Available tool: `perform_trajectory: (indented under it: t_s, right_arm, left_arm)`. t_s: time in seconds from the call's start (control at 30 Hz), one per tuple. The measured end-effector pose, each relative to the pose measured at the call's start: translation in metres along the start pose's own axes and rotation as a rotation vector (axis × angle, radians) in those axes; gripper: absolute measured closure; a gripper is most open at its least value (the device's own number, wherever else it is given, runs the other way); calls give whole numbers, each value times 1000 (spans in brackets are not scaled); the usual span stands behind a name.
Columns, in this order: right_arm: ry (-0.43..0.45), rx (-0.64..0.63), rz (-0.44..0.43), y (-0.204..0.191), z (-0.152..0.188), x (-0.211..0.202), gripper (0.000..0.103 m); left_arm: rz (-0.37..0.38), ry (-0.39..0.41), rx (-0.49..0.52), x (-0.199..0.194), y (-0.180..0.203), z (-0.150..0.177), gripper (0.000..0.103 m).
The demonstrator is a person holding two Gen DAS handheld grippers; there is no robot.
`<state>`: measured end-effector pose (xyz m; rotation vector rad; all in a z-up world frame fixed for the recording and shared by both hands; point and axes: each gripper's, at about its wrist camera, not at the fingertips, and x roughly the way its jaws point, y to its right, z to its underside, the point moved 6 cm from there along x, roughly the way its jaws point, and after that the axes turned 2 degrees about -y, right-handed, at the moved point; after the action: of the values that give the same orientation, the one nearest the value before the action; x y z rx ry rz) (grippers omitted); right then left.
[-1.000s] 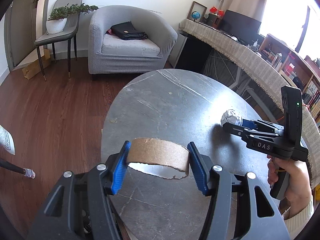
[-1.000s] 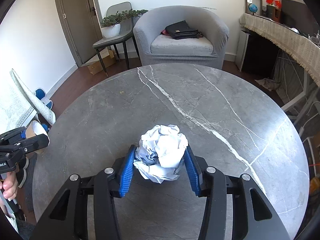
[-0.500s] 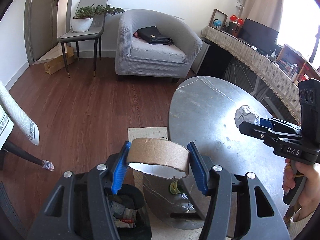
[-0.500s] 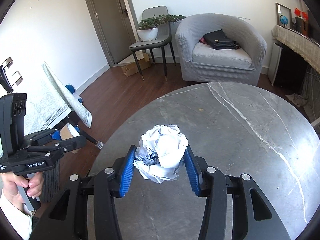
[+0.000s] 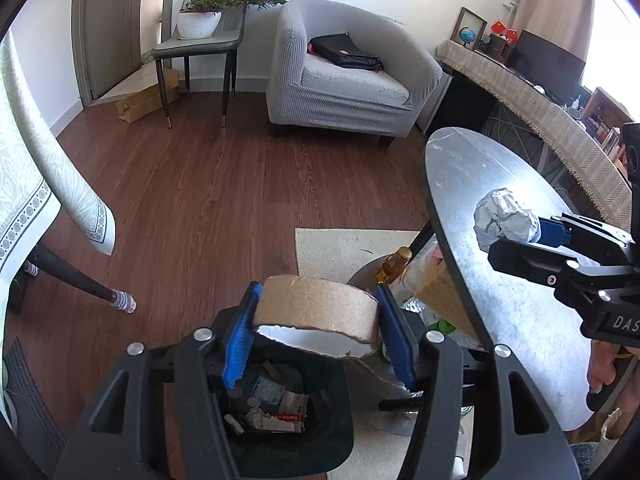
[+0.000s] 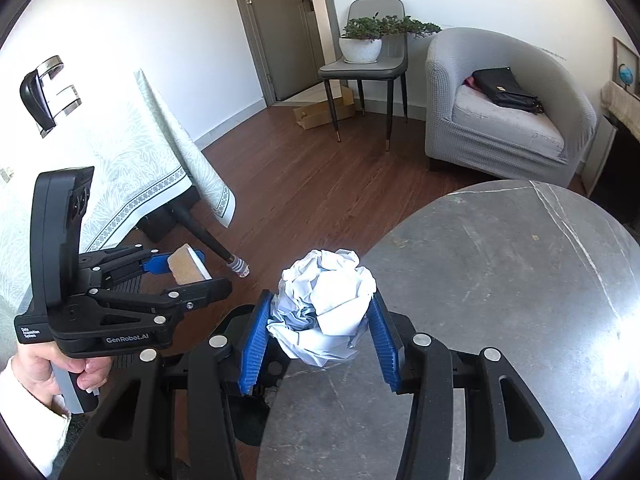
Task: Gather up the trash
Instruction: 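Carry the tape roll and crumpled paper over the green bin, then open the left tool to drop the tape roll into the bin, then lower the crumpled paper into the bin and open the right tool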
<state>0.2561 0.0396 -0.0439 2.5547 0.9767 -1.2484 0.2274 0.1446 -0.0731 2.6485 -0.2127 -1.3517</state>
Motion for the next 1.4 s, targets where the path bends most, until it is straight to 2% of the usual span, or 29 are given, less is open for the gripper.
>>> perform_trajectory:
  t_s: [0.37,0.67,1.0,1.2,1.4]
  right_arm:
    - [-32,-75,-11,-39,2,16,55]
    - [-77,-82,-13,-56,2,40,55]
    - [-132,-119,-32,-85,6,71,55]
    - [-185,-127,-38,-96,18,99,55]
    - [-239,-108,-24,-93,33,130,55]
  left_arm:
    - [-44,-171,3,39,-30,59,43]
    - [-39,-359,-70,85,-65,114,43]
    - [-76,-555,-58,121,-80,178,43]
    - [-82,-588,-93,126,-92,192,35]
    - [-75,-525,-114,109,-105,180,34]
